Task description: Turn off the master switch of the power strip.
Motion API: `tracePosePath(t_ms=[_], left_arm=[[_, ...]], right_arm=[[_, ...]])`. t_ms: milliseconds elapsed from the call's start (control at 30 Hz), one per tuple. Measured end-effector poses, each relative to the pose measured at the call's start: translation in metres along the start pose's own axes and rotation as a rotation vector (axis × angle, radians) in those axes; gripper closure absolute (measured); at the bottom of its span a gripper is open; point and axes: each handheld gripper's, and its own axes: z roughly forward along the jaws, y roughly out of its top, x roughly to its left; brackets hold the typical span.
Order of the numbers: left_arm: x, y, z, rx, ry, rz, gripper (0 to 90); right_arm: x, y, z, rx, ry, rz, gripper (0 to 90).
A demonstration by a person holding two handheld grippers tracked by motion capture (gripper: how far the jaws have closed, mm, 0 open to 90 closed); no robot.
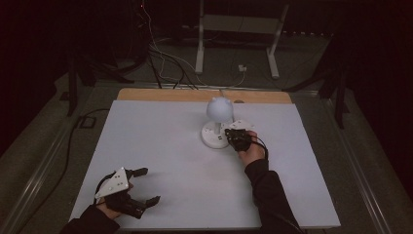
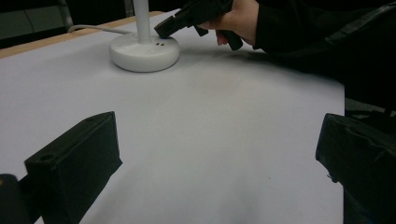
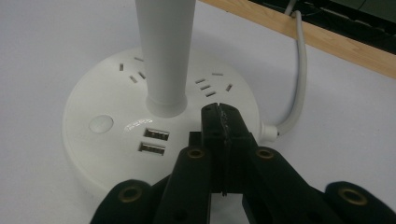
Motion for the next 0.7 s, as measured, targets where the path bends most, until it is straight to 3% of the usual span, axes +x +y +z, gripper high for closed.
tracePosePath(t_ms=[267,533,600,700], left_arm=[[0.000,0.000,-0.001,-0.001,0.001,0.003,0.4],[0.001,0.000,-0.001,-0.001,0.001,0.000,0.4],[0.000,0.000,-0.001,-0.001,0.006,0.003,0.4],[0.002,0.000,-0.001,-0.004,0.006,-0.006,0.4]], right_arm=[[0.001,0.001,0.000,0.005,-0.005,-0.010,90.0],[-0.004,0.015,-0.003,0.073,0.012,0.060,87.0],[-0.005,0.011,-0.004,0.041,-0.008,0.068,83.0],[-0.010,0.009,-0.007,-0.006,0.000,0.095,79.3]])
